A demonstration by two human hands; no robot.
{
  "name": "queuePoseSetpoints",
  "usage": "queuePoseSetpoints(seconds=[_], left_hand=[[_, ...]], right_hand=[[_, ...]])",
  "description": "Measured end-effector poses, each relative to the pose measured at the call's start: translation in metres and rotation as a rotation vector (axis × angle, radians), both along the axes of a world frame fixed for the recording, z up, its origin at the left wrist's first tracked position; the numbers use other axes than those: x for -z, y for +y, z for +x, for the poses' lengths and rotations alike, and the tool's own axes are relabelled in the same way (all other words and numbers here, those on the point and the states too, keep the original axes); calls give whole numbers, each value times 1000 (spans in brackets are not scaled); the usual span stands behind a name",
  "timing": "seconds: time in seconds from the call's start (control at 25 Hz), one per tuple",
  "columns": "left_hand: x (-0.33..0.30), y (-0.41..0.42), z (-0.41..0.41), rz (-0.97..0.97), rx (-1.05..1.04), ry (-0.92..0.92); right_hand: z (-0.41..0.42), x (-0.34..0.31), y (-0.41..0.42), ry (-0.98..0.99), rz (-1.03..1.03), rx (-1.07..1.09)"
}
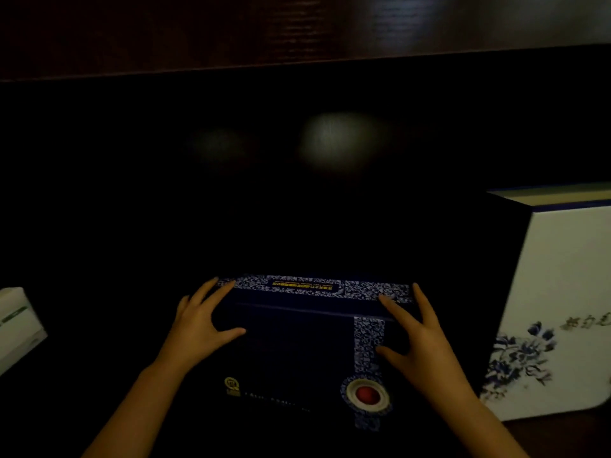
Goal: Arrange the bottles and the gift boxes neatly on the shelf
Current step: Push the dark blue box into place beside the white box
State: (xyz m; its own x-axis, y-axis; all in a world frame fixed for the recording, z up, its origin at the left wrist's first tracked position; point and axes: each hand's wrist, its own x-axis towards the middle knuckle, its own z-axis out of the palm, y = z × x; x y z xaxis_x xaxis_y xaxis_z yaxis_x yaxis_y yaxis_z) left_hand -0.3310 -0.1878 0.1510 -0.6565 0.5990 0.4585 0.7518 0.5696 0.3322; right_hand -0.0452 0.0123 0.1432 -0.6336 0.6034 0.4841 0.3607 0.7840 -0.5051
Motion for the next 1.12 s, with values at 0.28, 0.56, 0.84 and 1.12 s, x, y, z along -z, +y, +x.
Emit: queuePoseSetpoints(seconds=[0.28,0.56,0.84,1.12], left_hand=[[7,-10,41,27,-97,41],[9,-21,70,54,-149,65],[10,-20,93,60,-188,93],[14,-26,110,95,-200,96]], right_hand=[[5,0,-4,-35,92,81],[18,-5,2,-7,56,51],[27,-7,15,-32,90,-5],[34,-5,17,-5,93,-33]])
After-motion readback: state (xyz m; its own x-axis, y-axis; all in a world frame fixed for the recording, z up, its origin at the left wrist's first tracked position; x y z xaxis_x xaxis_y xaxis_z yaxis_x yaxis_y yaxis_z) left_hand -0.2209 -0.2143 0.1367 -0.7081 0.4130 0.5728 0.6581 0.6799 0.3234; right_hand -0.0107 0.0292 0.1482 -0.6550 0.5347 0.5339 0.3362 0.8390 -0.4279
